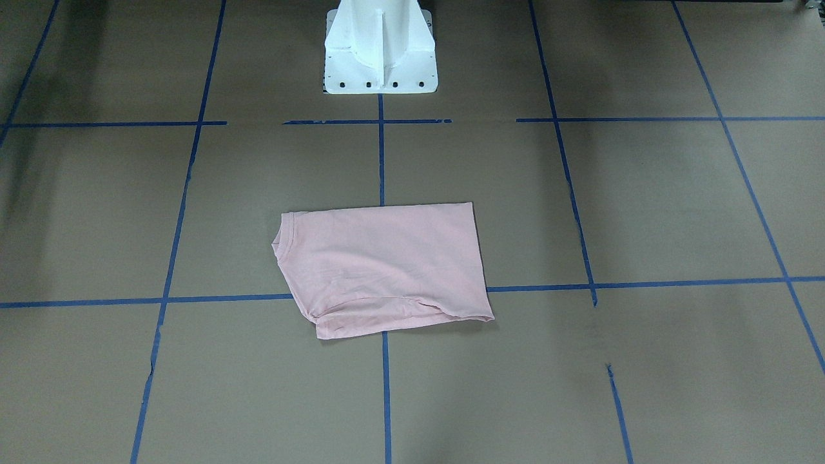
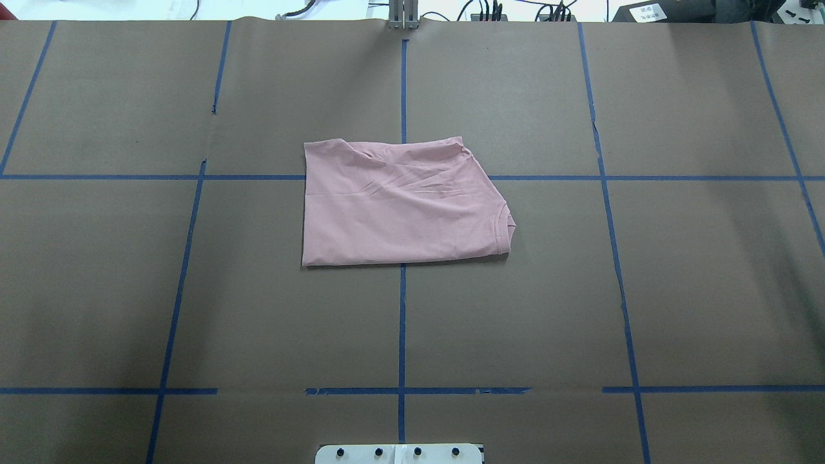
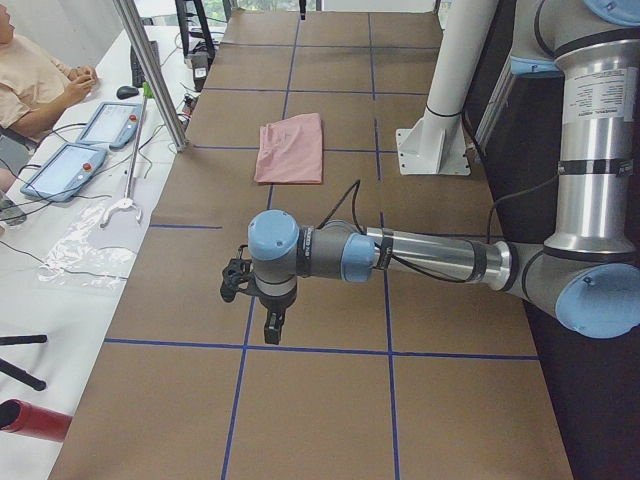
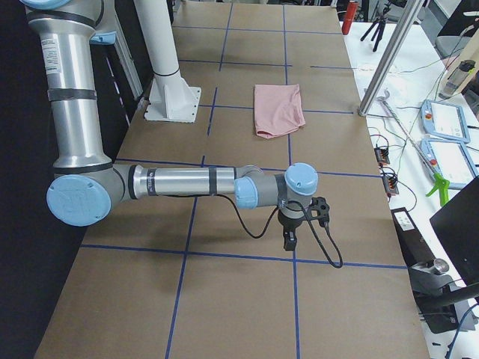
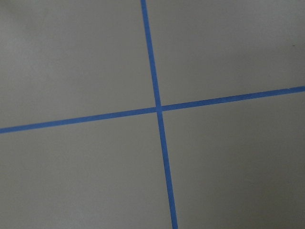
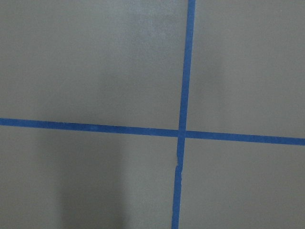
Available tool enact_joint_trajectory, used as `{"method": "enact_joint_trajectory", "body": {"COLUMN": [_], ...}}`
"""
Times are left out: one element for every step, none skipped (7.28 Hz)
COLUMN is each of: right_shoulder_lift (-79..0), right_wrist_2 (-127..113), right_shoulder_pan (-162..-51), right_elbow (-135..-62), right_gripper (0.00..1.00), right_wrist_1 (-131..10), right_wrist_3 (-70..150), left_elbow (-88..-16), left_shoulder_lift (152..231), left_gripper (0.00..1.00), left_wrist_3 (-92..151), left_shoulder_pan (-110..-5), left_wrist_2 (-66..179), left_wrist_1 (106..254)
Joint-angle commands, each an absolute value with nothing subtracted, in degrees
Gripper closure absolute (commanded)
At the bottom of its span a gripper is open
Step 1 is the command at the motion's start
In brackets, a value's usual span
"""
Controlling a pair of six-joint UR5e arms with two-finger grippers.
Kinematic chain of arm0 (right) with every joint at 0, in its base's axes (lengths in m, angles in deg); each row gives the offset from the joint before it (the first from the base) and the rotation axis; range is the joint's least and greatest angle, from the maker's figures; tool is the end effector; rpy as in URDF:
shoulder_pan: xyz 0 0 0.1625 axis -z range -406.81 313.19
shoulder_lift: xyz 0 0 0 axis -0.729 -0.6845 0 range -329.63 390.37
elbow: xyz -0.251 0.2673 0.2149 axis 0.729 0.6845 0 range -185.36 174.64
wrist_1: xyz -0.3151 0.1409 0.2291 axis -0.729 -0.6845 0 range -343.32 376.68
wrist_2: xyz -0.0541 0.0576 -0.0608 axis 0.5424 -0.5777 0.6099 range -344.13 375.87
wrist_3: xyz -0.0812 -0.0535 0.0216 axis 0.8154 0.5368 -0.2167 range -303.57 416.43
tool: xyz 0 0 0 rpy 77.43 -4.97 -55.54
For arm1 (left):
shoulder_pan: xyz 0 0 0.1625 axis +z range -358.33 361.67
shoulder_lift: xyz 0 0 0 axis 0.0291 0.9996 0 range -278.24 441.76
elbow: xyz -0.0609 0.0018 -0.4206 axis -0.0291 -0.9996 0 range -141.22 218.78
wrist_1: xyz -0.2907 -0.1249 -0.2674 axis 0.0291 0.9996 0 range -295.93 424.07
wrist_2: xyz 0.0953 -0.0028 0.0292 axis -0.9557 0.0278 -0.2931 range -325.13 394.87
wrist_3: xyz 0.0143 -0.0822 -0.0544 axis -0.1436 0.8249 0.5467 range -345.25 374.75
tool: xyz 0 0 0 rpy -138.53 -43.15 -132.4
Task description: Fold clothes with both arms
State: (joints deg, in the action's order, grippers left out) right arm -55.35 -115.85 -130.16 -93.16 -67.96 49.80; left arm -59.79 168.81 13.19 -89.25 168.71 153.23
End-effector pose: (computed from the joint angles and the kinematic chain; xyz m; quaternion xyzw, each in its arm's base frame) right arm 0.0050 -0.5363 0.6330 0.0191 -0.3600 -0.0233 0.9325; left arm -0.0719 -0.4728 0.6117 0.0467 0.3721 0.0209 0.9268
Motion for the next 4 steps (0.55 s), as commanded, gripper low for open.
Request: {"method": "enact_joint_trajectory", "body": {"right_shoulder_lift": [-55.85,-55.76,-56.02,-56.20], "right_wrist_2": [-115.70,-115.53,-115.61,-115.61], "right_shoulder_pan": [-130.13,-130.13,-130.13,-130.13], "right_elbow": [-94.13,-93.87,-93.52,-93.43], "right_gripper": [0.00,0.00,0.00,0.00], "right_wrist_1": [-67.95,-67.87,-67.95,-67.96], "right_wrist_3": [49.22,49.22,49.74,49.40], "left_elbow": [-59.29,-58.26,-58.77,-59.12], "left_shoulder_lift": [169.30,169.30,168.60,168.33], "left_gripper": [0.00,0.00,0.00,0.00], "left_wrist_3": [13.26,13.09,13.17,13.26], "left_shoulder_pan": [-89.30,-89.30,-89.39,-89.39], "left_wrist_2": [169.08,169.00,169.08,169.43], "left_wrist_1": [153.37,154.15,153.64,153.54]}}
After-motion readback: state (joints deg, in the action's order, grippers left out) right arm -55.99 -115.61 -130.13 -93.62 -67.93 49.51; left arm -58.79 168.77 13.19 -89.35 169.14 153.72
